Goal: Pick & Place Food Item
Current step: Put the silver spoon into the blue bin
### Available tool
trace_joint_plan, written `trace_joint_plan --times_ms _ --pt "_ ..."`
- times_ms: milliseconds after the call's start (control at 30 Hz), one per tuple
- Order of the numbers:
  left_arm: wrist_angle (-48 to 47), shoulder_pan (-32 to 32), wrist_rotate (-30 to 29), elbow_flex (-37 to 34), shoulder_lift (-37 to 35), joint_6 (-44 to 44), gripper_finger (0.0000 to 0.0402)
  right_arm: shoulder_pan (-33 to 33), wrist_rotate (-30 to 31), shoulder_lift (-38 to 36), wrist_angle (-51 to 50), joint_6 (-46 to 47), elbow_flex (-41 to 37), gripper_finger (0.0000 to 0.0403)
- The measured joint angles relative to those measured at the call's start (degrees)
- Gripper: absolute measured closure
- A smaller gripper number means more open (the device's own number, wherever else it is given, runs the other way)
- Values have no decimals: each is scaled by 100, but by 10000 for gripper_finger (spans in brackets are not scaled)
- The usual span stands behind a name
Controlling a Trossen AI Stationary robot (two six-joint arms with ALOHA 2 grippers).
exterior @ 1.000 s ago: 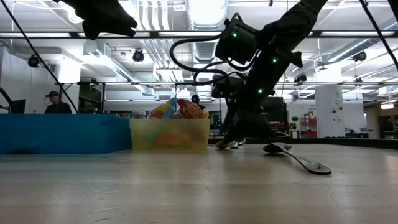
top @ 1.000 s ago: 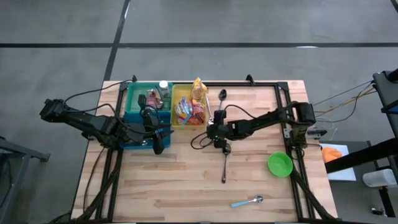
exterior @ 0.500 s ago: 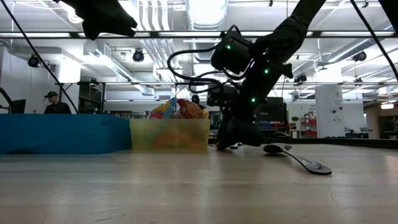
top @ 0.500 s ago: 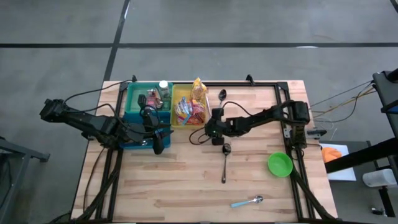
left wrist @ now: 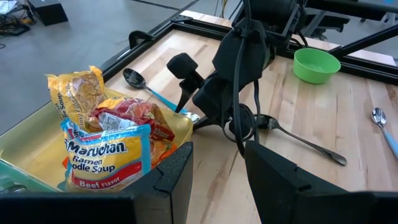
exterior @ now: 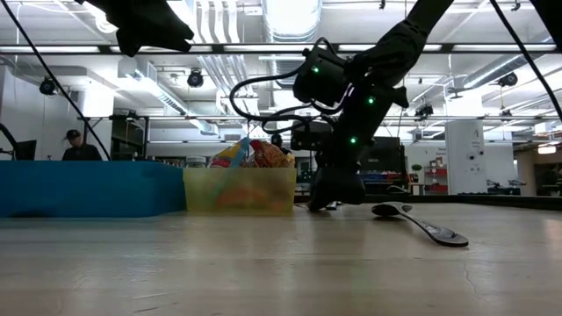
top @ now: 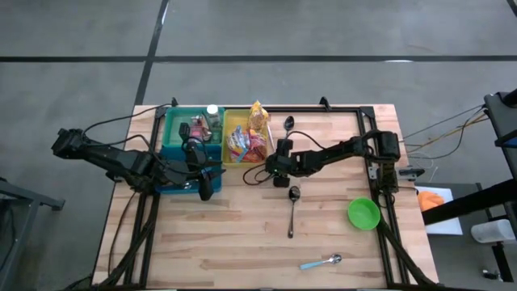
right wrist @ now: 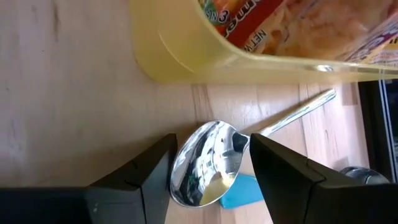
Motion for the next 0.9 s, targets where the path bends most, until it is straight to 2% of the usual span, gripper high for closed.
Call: trace_joint_plan --times_ms 300,700,900 --pt "0 2 0 0 0 0 256 0 22 1 -50 0 -13 207" --pt "0 2 0 0 0 0 256 0 -164 13 -85 312 -18 355" --pt "0 2 -1 0 0 0 256 13 34 15 -87 369 -26 385"
